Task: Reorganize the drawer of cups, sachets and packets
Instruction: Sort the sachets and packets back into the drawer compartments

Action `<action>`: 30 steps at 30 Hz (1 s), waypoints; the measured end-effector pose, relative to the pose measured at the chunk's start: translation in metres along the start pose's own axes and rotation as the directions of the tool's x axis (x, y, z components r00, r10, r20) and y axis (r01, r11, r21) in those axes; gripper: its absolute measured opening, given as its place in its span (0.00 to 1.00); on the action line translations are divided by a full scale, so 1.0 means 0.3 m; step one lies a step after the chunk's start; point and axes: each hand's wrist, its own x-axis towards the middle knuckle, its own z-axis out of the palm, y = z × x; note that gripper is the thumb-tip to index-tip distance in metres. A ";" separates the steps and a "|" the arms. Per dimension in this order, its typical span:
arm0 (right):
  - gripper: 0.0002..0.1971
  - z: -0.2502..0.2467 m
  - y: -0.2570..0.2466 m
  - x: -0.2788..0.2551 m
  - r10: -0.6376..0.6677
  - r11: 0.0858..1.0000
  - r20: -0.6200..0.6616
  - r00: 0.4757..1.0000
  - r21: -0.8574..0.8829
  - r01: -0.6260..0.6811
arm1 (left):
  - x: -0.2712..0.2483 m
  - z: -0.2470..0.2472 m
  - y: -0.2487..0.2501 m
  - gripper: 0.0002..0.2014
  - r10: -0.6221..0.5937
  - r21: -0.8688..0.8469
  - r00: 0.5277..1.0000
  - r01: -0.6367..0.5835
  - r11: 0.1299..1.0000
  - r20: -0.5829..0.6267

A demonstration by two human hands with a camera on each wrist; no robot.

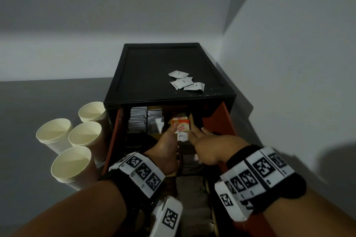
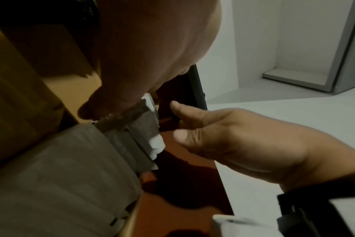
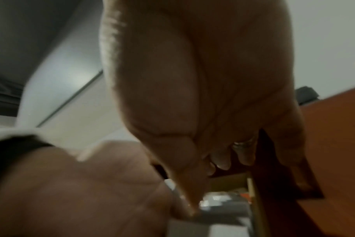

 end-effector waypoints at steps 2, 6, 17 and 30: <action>0.33 0.048 -0.026 -0.010 -0.029 0.990 0.054 0.998 -0.140 0.036 | -0.002 0.009 -0.001 0.28 0.009 -0.025 1.000 -0.009 1.000 0.008; 0.30 0.105 -0.038 -0.007 -0.067 0.970 0.092 0.994 -0.225 0.087 | 0.003 0.018 0.004 0.33 0.002 -0.104 1.000 -0.005 0.995 -0.024; 0.36 0.092 -0.029 -0.031 -0.025 0.998 0.027 0.999 -0.055 0.027 | -0.001 -0.006 0.004 0.32 -0.007 -0.065 0.999 0.009 0.998 0.031; 0.10 0.111 -0.026 -0.044 -0.117 0.985 -0.439 0.891 0.060 0.159 | -0.033 -0.009 -0.001 0.29 -0.023 0.077 1.000 0.023 0.997 0.006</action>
